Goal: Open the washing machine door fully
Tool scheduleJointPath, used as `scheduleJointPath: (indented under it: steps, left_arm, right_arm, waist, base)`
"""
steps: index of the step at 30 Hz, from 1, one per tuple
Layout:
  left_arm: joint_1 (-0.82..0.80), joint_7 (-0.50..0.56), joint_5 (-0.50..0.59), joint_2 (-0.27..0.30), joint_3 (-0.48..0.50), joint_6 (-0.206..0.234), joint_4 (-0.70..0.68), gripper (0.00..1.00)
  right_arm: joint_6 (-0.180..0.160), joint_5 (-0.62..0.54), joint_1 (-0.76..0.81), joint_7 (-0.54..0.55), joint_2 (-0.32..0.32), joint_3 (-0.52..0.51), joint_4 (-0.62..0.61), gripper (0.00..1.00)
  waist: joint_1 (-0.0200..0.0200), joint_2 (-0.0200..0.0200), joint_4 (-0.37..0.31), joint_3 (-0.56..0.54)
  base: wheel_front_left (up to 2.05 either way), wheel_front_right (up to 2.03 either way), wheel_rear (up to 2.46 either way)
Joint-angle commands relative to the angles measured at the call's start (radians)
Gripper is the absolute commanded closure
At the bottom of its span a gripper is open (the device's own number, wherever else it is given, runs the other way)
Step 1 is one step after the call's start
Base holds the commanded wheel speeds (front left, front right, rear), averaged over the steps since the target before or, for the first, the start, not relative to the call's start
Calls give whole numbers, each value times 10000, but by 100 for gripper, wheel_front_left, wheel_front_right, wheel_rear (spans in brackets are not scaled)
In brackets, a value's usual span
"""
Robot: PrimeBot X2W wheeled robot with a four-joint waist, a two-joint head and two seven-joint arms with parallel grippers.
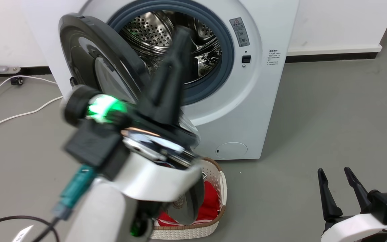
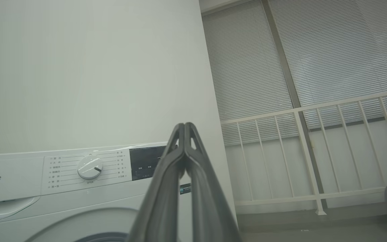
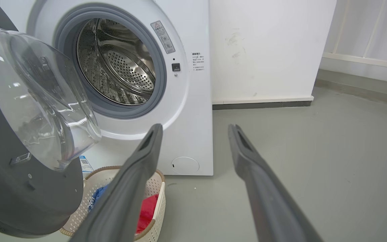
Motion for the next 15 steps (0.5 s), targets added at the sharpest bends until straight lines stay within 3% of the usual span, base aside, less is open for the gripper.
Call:
scheduleJointPath:
  steps: [1, 8, 15]
  left_arm:
    - [-63, 176, -109, -54, -266, -95, 16, 100]
    - [705, 1449, -1134, -271, -2032, -591, 557, 100]
    - [1593, 2705, -1643, -93, -3416, -935, 1261, 100]
  right_arm:
    - [-1, -92, -130, -46, 22, 10, 38, 0]
    - [-1, 66, -143, -182, 22, 71, 212, 0]
    - [-1, 27, -124, -157, 20, 16, 235, 0]
  waist:
    - [0, -1, -20, 14]
    - [0, -1, -40, 85]
    - [0, -1, 60, 141]
  base:
    - [0, 0, 0]
    - [0, 0, 0]
    - [0, 0, 0]
